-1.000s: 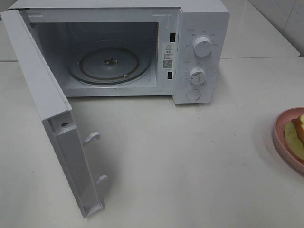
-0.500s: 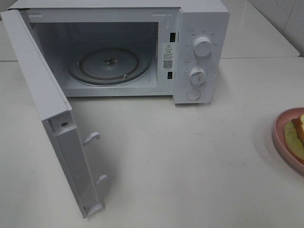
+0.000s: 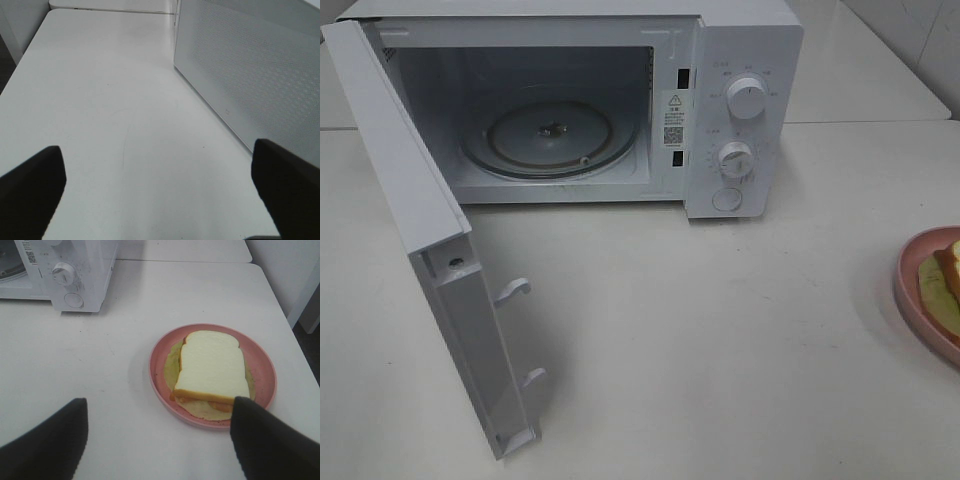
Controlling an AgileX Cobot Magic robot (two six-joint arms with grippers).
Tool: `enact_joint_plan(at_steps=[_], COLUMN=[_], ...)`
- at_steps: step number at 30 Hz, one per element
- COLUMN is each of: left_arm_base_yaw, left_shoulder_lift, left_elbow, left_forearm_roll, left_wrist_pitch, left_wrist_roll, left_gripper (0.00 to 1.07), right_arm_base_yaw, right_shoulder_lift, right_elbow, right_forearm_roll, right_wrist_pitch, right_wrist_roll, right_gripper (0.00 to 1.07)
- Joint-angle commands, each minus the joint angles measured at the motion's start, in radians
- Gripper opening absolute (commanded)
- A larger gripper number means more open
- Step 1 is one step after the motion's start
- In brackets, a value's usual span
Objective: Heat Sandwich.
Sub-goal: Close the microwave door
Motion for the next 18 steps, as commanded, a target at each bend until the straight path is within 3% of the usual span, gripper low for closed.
enact_joint_plan(at_steps=[1, 18], left_arm_base_yaw=[0.002, 0.002], left_shoulder_lift=[-0.005, -0.005], left_elbow=[0.002, 0.002], left_forearm_roll=[-0.003, -0.003], left_wrist_pitch=[0.001, 0.001], left_wrist_roll=[0.002, 0.002], left_gripper=[0.95, 0.95], right_arm_base_yaw=[-0.007, -0.007], right_shoulder_lift=[-0.028, -0.028], right_elbow=[0.001, 0.001], right_forearm_roll=[-0.001, -0.001], right_wrist_pitch=[-0.004, -0.004], right_wrist_roll=[-0.011, -0.011], right_gripper=[0.76, 0.76])
